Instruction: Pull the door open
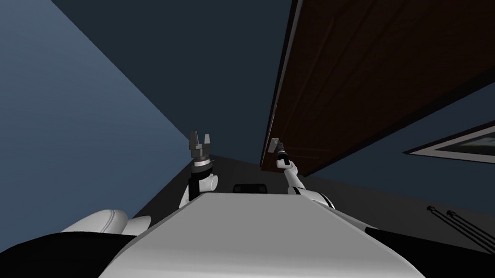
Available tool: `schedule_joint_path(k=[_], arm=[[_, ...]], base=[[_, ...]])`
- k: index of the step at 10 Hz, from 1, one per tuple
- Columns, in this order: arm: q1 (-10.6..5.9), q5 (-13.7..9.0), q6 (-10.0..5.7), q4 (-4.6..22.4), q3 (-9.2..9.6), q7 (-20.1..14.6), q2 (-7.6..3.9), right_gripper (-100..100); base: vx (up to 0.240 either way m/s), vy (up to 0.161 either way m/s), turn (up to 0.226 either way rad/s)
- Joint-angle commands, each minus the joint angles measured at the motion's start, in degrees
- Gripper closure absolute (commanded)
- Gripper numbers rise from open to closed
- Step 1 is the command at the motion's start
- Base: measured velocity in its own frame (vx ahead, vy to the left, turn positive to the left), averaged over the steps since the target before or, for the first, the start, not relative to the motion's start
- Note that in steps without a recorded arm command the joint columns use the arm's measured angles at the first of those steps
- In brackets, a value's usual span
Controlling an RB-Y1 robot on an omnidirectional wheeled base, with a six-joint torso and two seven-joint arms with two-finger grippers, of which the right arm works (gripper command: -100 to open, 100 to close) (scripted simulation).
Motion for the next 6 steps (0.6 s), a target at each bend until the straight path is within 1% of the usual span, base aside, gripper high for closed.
schedule_joint_path(k=[1,2,3,4,5,6], arm=[[-0.36,-1.7,-0.17,0.6,0.63,-2.9,1.09,100],[-0.36,-1.7,-0.17,0.6,0.63,-3.8,1.09,100],[-0.5,-2.9,-0.26,0.9,0.44,-6.0,0.88,100],[-0.5,-2.9,-0.26,0.9,0.44,-6.2,0.88,100],[-0.63,-4.2,-0.36,1.2,0.25,-8.5,0.68,100],[-0.63,-4.2,-0.36,1.2,0.25,-8.6,0.68,100]], base=[[-0.073,-0.031,0.113],[-0.059,-0.032,0.048],[-0.05,-0.028,0.109],[-0.036,-0.021,0.05],[-0.046,-0.019,0.1],[-0.047,-0.022,0.053]])
